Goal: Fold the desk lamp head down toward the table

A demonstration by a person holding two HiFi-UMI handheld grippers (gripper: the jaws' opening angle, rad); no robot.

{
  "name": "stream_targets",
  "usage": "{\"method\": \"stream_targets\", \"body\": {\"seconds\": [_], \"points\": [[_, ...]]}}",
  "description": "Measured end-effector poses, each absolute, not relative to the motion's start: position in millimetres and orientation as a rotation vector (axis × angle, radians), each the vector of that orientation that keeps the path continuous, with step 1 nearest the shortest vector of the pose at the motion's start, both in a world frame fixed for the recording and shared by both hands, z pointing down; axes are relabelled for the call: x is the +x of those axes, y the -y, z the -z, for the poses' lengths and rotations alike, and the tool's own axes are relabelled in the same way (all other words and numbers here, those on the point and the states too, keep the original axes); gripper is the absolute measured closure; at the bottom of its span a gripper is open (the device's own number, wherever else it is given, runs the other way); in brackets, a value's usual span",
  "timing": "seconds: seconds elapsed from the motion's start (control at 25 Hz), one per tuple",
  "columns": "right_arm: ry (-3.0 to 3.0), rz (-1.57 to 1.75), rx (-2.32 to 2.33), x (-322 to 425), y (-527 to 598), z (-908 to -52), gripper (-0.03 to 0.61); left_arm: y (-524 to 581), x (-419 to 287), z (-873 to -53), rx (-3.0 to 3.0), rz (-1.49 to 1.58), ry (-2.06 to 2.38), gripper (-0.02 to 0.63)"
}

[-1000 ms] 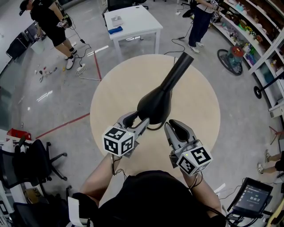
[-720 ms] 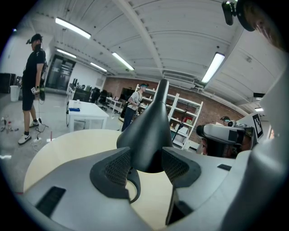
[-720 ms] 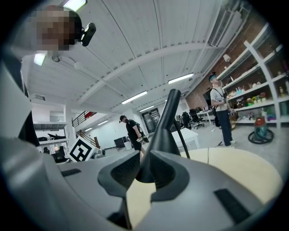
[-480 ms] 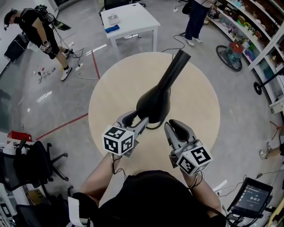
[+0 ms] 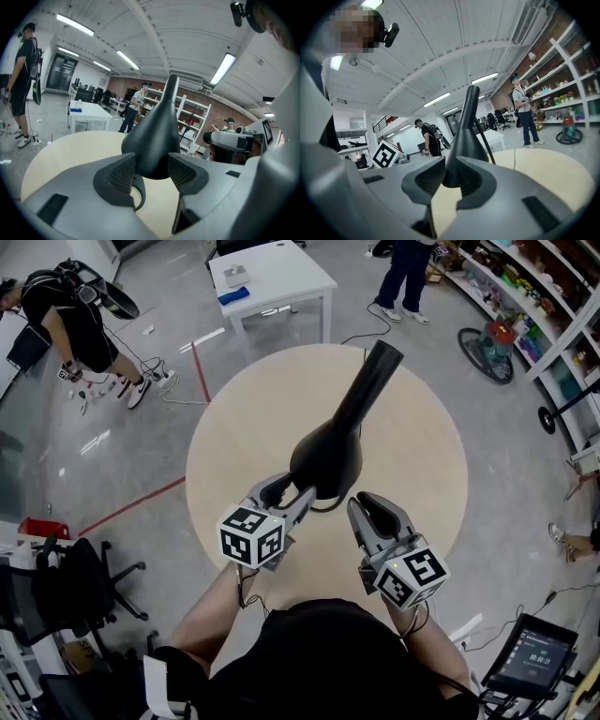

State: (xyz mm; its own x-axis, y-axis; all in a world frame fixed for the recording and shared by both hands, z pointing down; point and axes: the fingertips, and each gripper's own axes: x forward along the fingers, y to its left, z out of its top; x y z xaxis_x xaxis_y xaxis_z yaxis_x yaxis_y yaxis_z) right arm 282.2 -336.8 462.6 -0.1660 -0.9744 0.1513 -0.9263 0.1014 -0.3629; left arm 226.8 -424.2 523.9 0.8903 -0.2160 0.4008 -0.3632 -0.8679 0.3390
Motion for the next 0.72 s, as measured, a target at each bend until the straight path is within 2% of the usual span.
{"method": "stream_targets", "body": {"seconds": [0.72], "points": [[-2.250, 0.609, -1.919, 275.9, 342.9, -472.1, 0.511, 422.3, 222.7, -528.0, 2.638, -0.487, 0.420, 0.396]]}}
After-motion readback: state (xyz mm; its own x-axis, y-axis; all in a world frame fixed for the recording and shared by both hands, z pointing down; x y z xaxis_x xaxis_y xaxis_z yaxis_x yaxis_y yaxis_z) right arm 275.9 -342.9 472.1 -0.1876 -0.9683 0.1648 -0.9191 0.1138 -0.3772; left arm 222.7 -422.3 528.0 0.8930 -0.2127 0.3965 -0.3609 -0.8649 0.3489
